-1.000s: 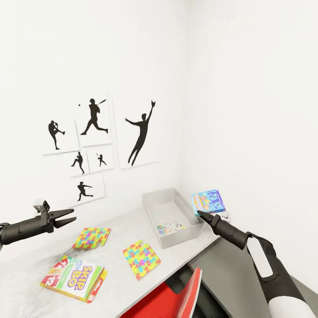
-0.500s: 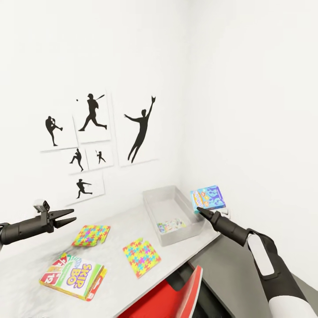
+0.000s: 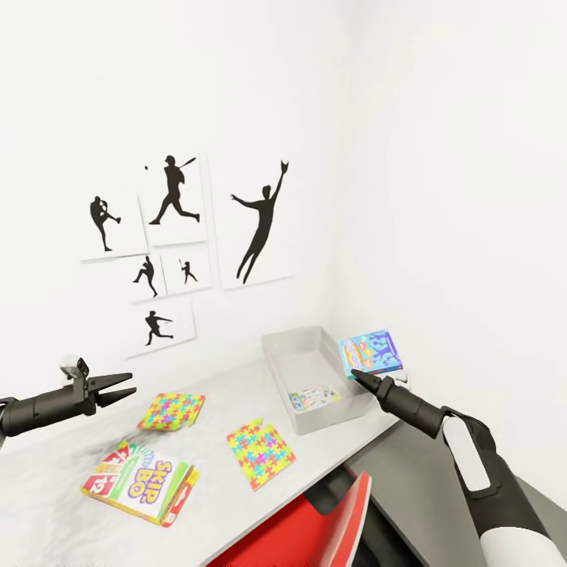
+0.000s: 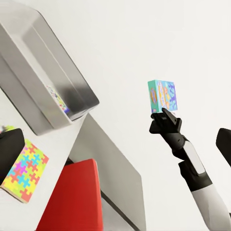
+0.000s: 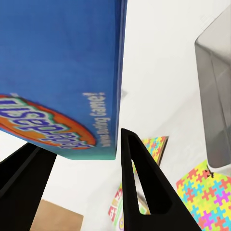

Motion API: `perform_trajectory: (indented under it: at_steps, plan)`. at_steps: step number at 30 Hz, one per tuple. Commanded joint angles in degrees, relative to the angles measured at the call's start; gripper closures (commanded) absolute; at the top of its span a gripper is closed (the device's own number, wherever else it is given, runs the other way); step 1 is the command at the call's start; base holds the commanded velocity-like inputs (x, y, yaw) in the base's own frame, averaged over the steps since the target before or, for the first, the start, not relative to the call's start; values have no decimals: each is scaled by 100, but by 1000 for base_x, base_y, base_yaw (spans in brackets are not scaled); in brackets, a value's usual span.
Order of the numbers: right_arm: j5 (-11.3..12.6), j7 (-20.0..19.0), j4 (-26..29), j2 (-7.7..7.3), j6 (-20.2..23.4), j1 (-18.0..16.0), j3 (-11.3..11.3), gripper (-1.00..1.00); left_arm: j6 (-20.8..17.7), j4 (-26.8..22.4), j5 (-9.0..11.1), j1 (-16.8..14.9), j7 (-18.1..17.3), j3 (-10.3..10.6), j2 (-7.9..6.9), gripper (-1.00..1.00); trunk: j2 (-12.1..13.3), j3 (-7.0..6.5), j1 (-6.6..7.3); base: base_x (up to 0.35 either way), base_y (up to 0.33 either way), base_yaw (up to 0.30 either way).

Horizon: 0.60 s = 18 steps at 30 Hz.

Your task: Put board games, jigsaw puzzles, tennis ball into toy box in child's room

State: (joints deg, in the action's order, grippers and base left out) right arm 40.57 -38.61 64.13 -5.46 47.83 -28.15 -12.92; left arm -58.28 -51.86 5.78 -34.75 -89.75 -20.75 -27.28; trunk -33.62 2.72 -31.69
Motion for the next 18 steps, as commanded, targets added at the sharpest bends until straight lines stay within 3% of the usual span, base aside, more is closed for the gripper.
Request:
perform_trajectory:
  at_steps: [1,18]
  plan:
    - [13,-19,0,1,34,-6,-9,100,-60,0,-6,-6,-25,1,0,-100,-53,39,-25,0,0,73]
    - [36,-25,3,-2,66,-6,-18,100,-43,0,-7,-6,-25,18,4,-100,-93,201,-47,0,0,19]
